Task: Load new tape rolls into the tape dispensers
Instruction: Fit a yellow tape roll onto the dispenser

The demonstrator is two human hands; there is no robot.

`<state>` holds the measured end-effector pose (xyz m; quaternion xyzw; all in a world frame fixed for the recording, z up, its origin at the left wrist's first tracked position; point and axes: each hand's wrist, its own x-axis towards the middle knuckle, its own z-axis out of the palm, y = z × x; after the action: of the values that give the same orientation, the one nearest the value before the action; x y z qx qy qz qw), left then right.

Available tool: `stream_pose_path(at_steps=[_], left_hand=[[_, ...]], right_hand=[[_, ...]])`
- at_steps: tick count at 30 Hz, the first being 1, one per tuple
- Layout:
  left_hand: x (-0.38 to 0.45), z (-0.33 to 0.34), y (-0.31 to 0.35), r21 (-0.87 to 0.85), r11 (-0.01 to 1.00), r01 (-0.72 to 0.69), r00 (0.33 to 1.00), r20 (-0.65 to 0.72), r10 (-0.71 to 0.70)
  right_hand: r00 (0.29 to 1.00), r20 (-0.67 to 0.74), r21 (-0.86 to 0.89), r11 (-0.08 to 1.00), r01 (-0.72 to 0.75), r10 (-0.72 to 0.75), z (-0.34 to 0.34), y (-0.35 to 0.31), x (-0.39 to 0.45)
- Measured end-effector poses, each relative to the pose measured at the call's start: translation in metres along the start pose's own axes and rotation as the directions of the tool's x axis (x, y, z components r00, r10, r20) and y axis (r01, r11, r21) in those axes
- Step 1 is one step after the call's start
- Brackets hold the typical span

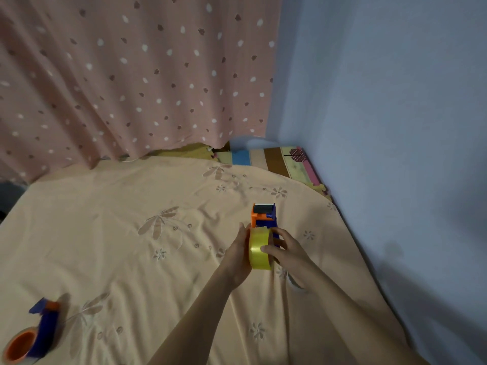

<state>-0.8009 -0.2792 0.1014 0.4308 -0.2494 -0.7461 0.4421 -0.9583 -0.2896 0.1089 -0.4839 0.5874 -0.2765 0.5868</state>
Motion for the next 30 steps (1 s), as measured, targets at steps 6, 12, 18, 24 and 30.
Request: stream_pose_path(at_steps=[6,12,18,24,30], left_hand=[[-0.009,-0.019,0.005,0.203,0.976,-0.085,0.982,0.183,0.047],[-0.006,-0.027,0.016,0.157,0.980,-0.122,0.986,0.136,0.101],[-0.009,-0.037,0.023,0.094,0.988,-0.121,0.990,0.079,0.114],[-0.016,-0.028,0.034,0.245,0.950,-0.192,0.981,0.014,0.194],[-0.028,-0.017,0.031,0.412,0.877,-0.248,0.968,0.066,0.243]], right_hand=[[0.997,0.070,-0.046,0.999,0.022,-0.018,0.009,-0.017,-0.002],[0.992,0.068,-0.362,0.924,0.126,-0.108,0.008,-0.042,0.002],[0.892,-0.305,-0.506,0.851,0.145,-0.334,0.002,-0.043,0.002],[0.898,-0.175,-0.493,0.825,0.275,-0.404,0.030,-0.052,-0.002],[0.897,-0.087,-0.456,0.818,0.351,-0.434,0.034,-0.065,-0.008]])
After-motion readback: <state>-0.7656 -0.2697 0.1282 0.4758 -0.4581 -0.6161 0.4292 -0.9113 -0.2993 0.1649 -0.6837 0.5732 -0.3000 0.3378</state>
